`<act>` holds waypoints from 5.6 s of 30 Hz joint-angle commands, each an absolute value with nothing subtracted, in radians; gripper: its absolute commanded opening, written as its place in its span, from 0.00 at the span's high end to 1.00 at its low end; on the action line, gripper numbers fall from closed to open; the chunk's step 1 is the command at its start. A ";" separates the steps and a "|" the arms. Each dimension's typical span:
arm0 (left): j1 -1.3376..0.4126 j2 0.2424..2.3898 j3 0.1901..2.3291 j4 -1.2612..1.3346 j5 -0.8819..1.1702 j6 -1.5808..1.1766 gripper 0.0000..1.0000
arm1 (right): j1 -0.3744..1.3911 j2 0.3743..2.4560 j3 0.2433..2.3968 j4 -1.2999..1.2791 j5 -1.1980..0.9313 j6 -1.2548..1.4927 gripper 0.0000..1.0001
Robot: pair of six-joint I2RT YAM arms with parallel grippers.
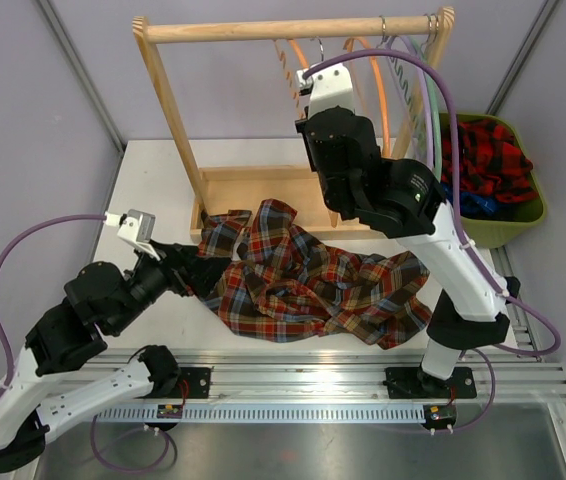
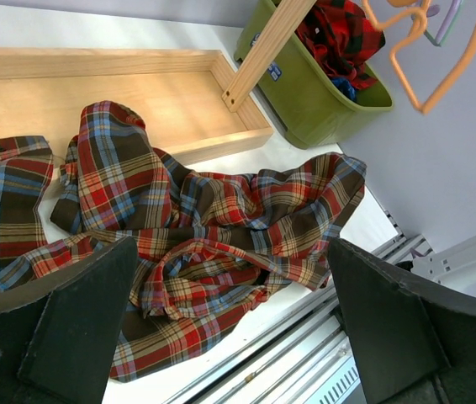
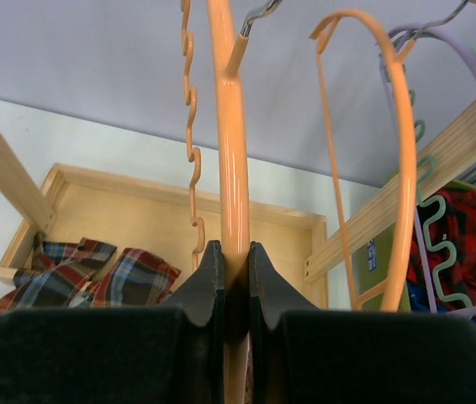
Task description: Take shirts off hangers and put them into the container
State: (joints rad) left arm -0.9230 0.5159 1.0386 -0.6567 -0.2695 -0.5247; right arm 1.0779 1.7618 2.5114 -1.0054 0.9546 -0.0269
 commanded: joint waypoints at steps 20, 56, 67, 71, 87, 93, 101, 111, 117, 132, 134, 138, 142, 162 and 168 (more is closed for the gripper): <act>-0.928 0.499 1.043 -0.634 -0.275 -0.557 0.01 | 0.723 1.893 2.720 -0.891 0.612 -0.081 1.00; -0.928 0.485 1.039 -0.670 -0.308 -0.534 0.01 | 1.038 1.205 1.677 -0.838 0.612 0.262 0.00; -0.928 0.499 1.029 -0.681 -0.314 -0.549 0.01 | 1.161 1.223 1.150 -0.732 0.581 0.563 0.00; -0.928 0.497 1.028 -0.683 -0.313 -0.555 0.01 | 1.161 1.245 1.043 -0.621 0.584 0.603 0.01; -0.928 0.495 1.023 -0.684 -0.305 -0.569 0.01 | 1.160 1.471 0.867 -0.408 0.503 0.741 0.07; -0.928 0.494 1.017 -0.675 -0.293 -0.575 0.01 | 1.160 1.398 0.894 -0.498 0.630 0.791 1.00; -0.928 0.495 1.022 -0.678 -0.285 -0.575 0.01 | 1.250 1.160 1.017 -1.007 0.975 1.076 1.00; -0.928 0.535 1.057 -0.703 -0.290 -0.568 0.01 | 1.275 1.086 1.251 -1.626 1.247 1.476 1.00; -0.928 0.572 1.095 -0.721 -0.281 -0.569 0.01 | 1.238 1.078 1.350 -1.624 1.382 1.439 1.00; -0.928 0.663 1.127 -0.663 -0.207 -0.581 0.01 | 0.927 0.812 1.342 -1.618 1.384 1.250 1.00; -0.928 0.670 1.129 -0.654 -0.195 -0.584 0.01 | 0.911 0.798 1.374 -1.614 1.405 1.208 1.00; -0.928 0.687 1.137 -0.638 -0.175 -0.588 0.01 | 0.905 0.802 1.414 -1.435 1.463 1.002 1.00; -0.928 0.683 1.140 -0.638 -0.170 -0.591 0.01 | 0.882 0.816 1.416 -1.217 1.468 0.735 1.00; -0.928 0.629 1.120 -0.637 -0.173 -0.592 0.01 | 0.109 1.006 1.393 -0.715 0.656 0.281 1.00; -0.928 0.649 1.120 -0.635 -0.169 -0.580 0.01 | -0.074 1.135 1.560 -0.687 0.560 0.273 1.00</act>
State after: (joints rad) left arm -0.9237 0.6312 1.0988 -0.6792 -0.1715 -0.5953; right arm -0.0257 1.0573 1.4292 -0.7830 0.6285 0.3058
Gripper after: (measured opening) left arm 0.987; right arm 0.020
